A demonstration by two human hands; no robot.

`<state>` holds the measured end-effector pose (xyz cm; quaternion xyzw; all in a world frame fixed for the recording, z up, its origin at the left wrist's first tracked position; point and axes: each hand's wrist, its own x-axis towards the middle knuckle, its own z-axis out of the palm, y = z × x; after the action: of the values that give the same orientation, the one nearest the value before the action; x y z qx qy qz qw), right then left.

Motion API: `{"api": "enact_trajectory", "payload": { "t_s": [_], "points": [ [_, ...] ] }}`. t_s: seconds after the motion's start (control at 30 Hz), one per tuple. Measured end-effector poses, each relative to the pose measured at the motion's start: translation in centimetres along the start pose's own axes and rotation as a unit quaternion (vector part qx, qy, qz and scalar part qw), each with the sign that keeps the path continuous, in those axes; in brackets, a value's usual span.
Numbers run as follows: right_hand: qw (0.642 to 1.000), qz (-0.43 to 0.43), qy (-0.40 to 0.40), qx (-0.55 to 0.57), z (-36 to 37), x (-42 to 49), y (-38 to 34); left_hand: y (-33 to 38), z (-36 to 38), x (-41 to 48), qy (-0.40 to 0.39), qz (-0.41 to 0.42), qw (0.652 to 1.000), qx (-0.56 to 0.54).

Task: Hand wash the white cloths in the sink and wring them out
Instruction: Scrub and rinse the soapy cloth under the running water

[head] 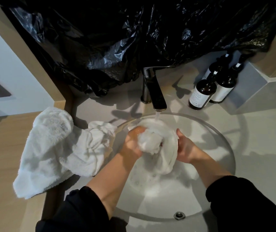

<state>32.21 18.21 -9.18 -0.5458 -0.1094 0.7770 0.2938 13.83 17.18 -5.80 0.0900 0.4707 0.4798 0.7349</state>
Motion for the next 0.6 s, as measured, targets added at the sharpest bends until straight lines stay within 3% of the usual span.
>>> {"api": "enact_trajectory", "payload": {
  "t_s": [0.1,0.2,0.23,0.33,0.47,0.6],
  "points": [
    [1.000,0.016,-0.019,-0.012,0.1,-0.3,1.5,-0.4,-1.1,-0.8,-0.088,0.006,0.993,-0.080],
    [0.998,0.050,-0.035,-0.023,-1.2,-0.3,2.1,-0.5,-1.0,-2.1,-0.205,0.040,0.975,-0.073],
    [0.997,0.046,-0.038,-0.042,-1.7,-0.2,2.0,-0.3,-0.6,-2.4,-0.183,0.040,0.979,-0.075],
    [0.995,0.017,-0.085,-0.057,-2.3,-0.8,0.3,0.3,-1.5,-1.8,0.023,0.023,0.995,-0.089],
    [0.979,-0.072,-0.159,-0.110,-2.3,-2.3,-2.5,0.8,-3.5,-1.2,0.042,-0.065,0.993,-0.088],
    [0.989,-0.096,-0.081,-0.080,-0.6,-2.5,-4.1,1.4,-3.9,-1.6,-0.030,-0.105,0.992,0.061]
  ]
}}
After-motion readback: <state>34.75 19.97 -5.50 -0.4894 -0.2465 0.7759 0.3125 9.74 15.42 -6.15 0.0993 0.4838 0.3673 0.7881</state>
